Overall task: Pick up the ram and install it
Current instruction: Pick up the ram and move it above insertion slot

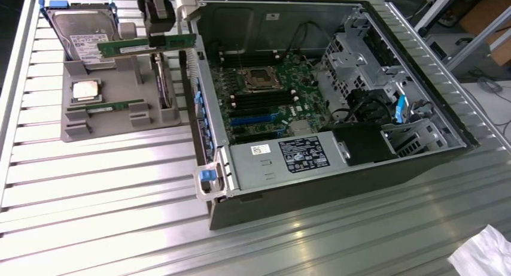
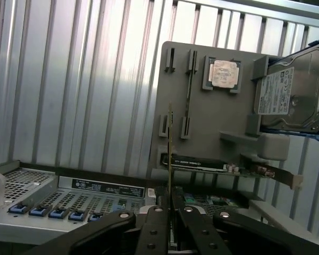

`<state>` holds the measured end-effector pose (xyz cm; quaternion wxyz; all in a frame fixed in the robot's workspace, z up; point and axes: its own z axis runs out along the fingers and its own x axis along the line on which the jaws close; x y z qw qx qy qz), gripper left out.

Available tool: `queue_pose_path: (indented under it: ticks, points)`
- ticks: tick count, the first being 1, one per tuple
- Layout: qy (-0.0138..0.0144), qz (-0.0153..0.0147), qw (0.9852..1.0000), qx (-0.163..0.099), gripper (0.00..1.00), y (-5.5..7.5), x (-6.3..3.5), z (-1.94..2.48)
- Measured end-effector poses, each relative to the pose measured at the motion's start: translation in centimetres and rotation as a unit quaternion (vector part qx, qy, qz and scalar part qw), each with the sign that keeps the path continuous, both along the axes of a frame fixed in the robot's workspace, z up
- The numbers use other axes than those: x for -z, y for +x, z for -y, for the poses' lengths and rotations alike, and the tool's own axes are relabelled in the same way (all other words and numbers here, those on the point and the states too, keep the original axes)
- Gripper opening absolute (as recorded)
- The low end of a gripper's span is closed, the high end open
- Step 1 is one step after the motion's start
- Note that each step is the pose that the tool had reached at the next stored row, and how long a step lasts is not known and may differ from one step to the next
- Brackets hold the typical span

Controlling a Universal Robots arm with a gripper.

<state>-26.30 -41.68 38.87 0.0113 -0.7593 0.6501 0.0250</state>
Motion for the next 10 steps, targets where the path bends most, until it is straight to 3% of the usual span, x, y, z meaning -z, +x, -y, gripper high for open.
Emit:
queue_pose_path:
  ticks: [10]
  points:
    - [0.0001,-0.0040,1.0000,0.000,0.13,1.4,0.00,0.00]
